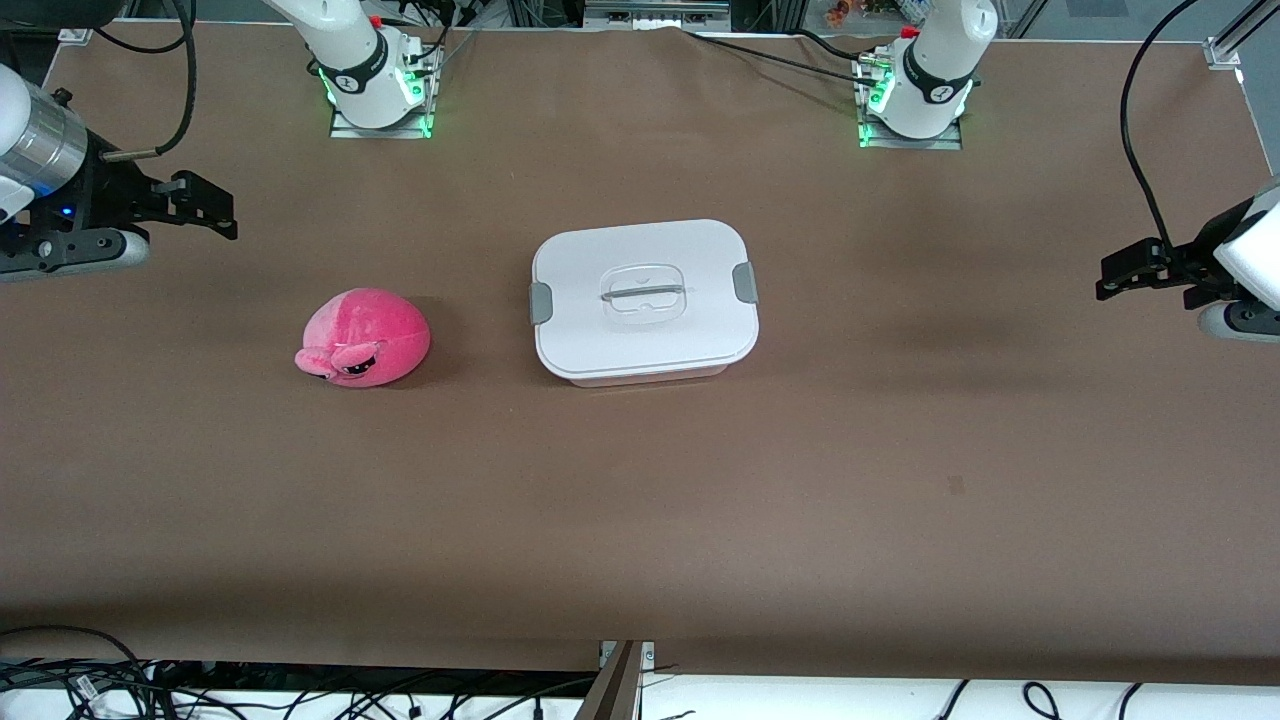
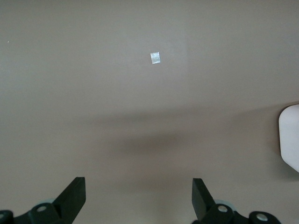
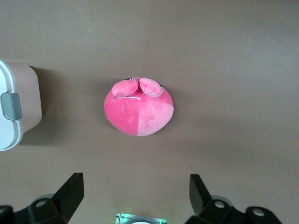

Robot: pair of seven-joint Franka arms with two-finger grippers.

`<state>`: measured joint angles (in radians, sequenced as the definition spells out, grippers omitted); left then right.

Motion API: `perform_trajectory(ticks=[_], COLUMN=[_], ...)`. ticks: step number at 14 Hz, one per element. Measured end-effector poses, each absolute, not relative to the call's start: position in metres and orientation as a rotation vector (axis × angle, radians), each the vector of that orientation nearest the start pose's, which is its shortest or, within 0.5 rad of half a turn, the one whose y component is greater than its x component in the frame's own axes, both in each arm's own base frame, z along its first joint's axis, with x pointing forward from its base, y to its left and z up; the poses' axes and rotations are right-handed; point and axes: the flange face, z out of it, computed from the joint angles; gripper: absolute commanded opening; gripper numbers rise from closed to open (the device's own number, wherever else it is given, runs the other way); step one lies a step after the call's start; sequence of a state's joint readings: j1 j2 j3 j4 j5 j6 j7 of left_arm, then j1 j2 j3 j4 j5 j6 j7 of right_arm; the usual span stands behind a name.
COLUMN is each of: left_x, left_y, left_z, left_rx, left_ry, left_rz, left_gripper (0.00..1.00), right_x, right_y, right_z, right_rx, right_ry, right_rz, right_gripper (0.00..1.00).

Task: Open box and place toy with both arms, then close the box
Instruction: 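Move the left gripper over the white lid's handle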

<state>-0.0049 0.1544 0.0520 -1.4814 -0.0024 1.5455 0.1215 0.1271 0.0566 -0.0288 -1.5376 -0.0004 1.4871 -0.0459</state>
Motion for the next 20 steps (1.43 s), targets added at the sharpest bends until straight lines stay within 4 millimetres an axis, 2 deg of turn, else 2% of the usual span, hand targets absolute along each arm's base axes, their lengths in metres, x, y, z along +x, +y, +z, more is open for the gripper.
perform_trajectory(ticks=[5,7,8,10,13,16,19,20], left_x=[0.597,0.599,0.601,0.606,0.603,0.589,0.565,0.557], left_y=[0.022,0.008,-0.007,-0.050,-0.130,-0.223,-0.325,-0.353], left_z=[0.576,0.573,0.568,0.553,0.532,0.510,0.479,0.466], left_rx=[-3.138,-3.143,-3.156,-3.200,-3.193,-3.136,-3.032,-2.992], left_ry=[0.128,0.164,0.199,0.296,0.496,0.736,1.100,1.212], left_rz=[0.135,0.143,0.156,0.198,0.255,0.278,0.213,0.195], left_gripper=[1.00,1.00,1.00,1.00,1.00,1.00,1.00,1.00], right_x=[0.560,0.560,0.560,0.560,0.560,0.560,0.560,0.560], right_y=[0.055,0.055,0.055,0.055,0.055,0.055,0.054,0.054], right_z=[0.602,0.602,0.602,0.602,0.602,0.602,0.602,0.602], right_rx=[-3.134,-3.134,-3.134,-3.134,-3.134,-3.134,-3.134,-3.134], right_ry=[-0.226,-0.226,-0.226,-0.225,-0.224,-0.223,-0.223,-0.223], right_rz=[0.166,0.164,0.163,0.160,0.158,0.158,0.158,0.158], right_gripper=[1.00,1.00,1.00,1.00,1.00,1.00,1.00,1.00])
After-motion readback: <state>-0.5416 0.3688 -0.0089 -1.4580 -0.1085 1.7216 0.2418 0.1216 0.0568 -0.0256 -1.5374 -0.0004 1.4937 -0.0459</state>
